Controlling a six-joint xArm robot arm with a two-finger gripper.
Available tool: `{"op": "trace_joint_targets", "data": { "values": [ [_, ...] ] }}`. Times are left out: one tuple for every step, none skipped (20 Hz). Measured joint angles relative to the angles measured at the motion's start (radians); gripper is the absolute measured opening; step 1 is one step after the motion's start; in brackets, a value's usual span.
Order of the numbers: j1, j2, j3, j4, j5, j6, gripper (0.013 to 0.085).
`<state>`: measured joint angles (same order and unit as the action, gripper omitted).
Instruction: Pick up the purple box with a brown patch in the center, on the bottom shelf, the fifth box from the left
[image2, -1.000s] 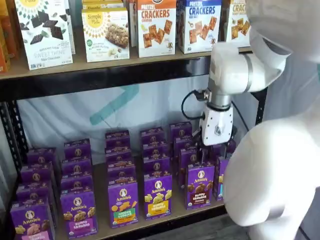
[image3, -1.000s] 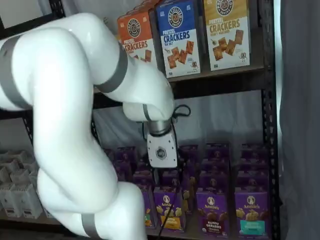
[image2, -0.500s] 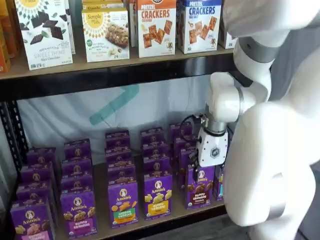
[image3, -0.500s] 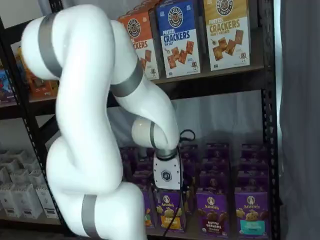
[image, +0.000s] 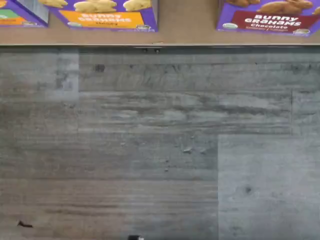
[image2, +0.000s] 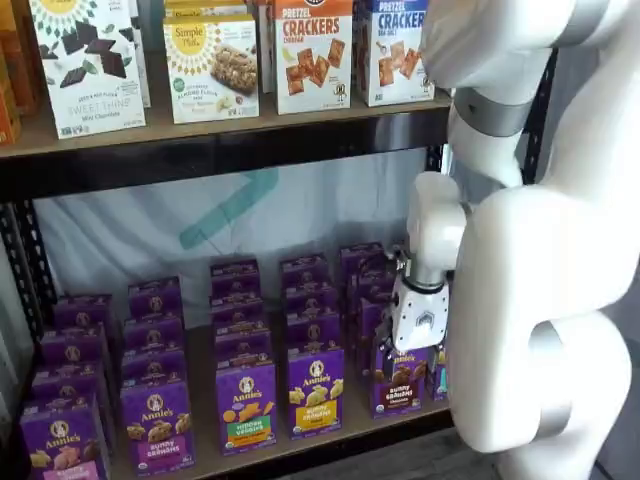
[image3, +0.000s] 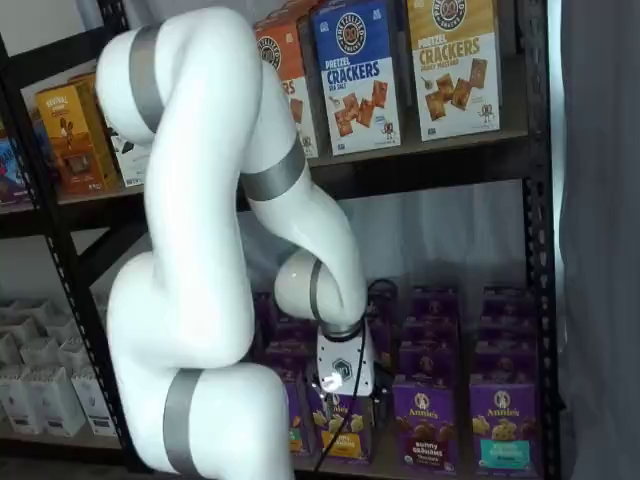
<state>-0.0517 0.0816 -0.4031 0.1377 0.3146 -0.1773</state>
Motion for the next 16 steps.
{"op": "trace_joint_targets", "data": {
  "values": [
    [0.002, 0.019, -0.007, 0.001, -0.015, 0.000, 0.0850],
    [0.005, 0.041, -0.015, 0.007, -0.033, -0.004, 0.0850],
    [0.011, 0.060, -0.023, 0.026, -0.046, -0.018, 0.0850],
    [0.014, 0.079, -0.031, 0.032, -0.058, -0.020, 0.0850],
    [0.018, 0.096, -0.040, 0.037, -0.067, -0.022, 0.0850],
    [0.022, 0.111, -0.050, 0.048, -0.071, -0.029, 0.0850],
    [0.029, 0.132, -0.063, 0.068, -0.077, -0.042, 0.0850],
    [0.033, 0.152, -0.075, 0.073, -0.088, -0.044, 0.0850],
    [0.035, 0.167, -0.085, 0.070, -0.100, -0.040, 0.0850],
    [0.036, 0.180, -0.093, 0.063, -0.109, -0.032, 0.0850],
    [0.037, 0.192, -0.102, 0.058, -0.117, -0.026, 0.0850],
    [0.037, 0.207, -0.114, 0.049, -0.123, -0.018, 0.0850],
    [0.039, 0.222, -0.128, 0.050, -0.128, -0.018, 0.0850],
    [0.037, 0.236, -0.140, 0.027, -0.133, 0.004, 0.0850],
    [0.032, 0.252, -0.158, -0.019, -0.129, 0.044, 0.0850],
    [0.029, 0.262, -0.171, -0.043, -0.122, 0.065, 0.0850]
  ]
}}
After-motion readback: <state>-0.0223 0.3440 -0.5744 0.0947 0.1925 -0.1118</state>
